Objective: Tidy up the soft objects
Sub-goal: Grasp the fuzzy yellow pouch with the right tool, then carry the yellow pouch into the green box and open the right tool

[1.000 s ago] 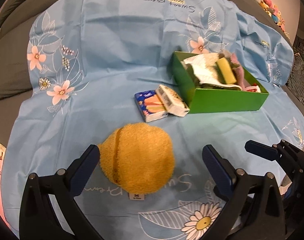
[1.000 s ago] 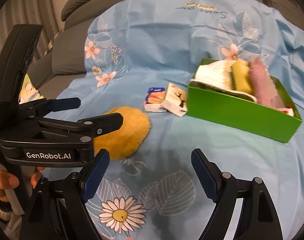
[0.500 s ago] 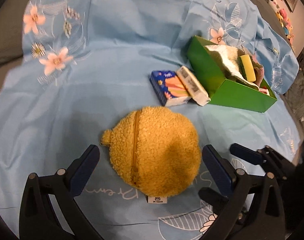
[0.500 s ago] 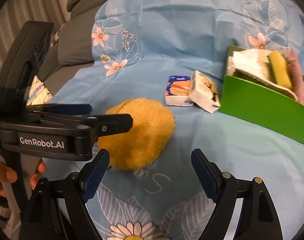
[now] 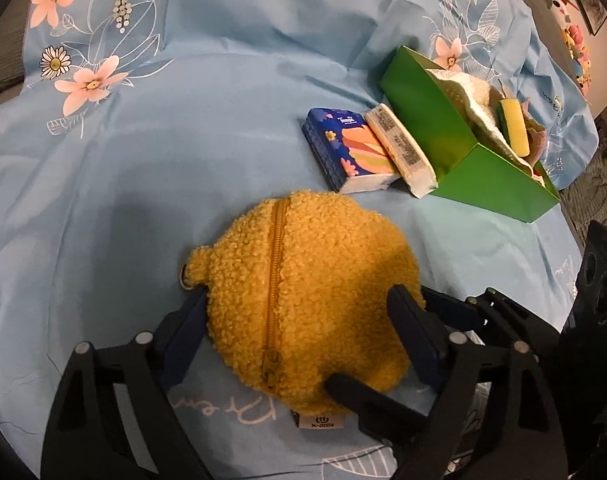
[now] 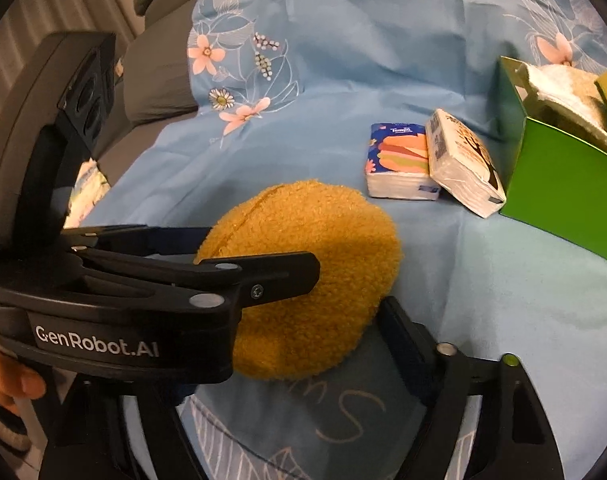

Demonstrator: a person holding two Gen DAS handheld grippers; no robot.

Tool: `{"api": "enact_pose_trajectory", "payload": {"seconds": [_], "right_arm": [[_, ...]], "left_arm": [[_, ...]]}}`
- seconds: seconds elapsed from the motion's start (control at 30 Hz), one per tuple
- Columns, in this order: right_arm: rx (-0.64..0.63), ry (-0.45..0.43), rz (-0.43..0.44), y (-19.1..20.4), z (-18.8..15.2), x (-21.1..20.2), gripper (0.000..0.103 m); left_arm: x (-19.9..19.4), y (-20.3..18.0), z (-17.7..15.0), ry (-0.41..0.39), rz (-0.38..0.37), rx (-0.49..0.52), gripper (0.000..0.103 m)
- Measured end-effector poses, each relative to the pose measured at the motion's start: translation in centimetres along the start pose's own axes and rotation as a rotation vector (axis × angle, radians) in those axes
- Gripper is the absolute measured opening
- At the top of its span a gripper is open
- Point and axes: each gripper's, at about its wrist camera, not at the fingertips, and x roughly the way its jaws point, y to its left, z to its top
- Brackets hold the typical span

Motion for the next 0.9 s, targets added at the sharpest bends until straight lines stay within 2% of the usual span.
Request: {"api": "enact_pose_trajectory", "payload": {"seconds": [0.07, 0.13, 0.17, 0.23, 0.27, 0.3, 0.33, 0.47, 0.63, 0.9], "right_arm": [[-0.013, 0.0, -0.001, 0.2, 0.0, 0.0, 0.066], [-0.035, 0.007, -0.014, 0.2, 0.0, 0.0, 0.053], [-0.042, 0.006, -0.019, 0.2, 0.1, 0.0, 0.05], [-0.049, 0.002, -0.031, 0.1, 0.1, 0.0, 0.032], [-0.052, -0.001, -0.036, 0.1, 0.1, -0.1, 0.03], [-0.053, -0.007, -0.032, 0.1, 0.1, -0.2, 0.023], [-0.06, -0.019, -0.023, 0.2, 0.1, -0.6, 0.02], [-0.096, -0.039, -0.033, 1.1, -0.3, -1.7, 0.019], [-0.087, -0.093, -0.041, 1.0, -0.4, -3.9, 0.019], [-0.043, -0.214, -0.084, -1.4, 0.0, -9.4, 0.019]], "left_arm": [[0.1, 0.3, 0.0, 0.002, -0.003, -0.011, 0.073], [0.2, 0.4, -0.1, 0.0, -0.003, -0.008, 0.069], [0.1, 0.3, -0.2, -0.002, 0.0, -0.001, 0.059], [0.1, -0.1, -0.3, -0.01, 0.021, 0.022, 0.054], [0.0, -0.1, -0.4, -0.016, 0.022, 0.027, 0.045], [-0.2, -0.1, -0.4, -0.021, 0.028, 0.027, 0.036], [-0.1, -0.2, -0.3, -0.023, 0.037, 0.027, 0.034], [-0.7, -0.4, -0.6, -0.027, 0.015, 0.026, 0.029], [-2.0, -2.2, -0.8, -0.053, -0.005, 0.055, 0.029], [-4.1, -7.5, 0.9, -0.109, -0.03, 0.157, 0.03]]}}
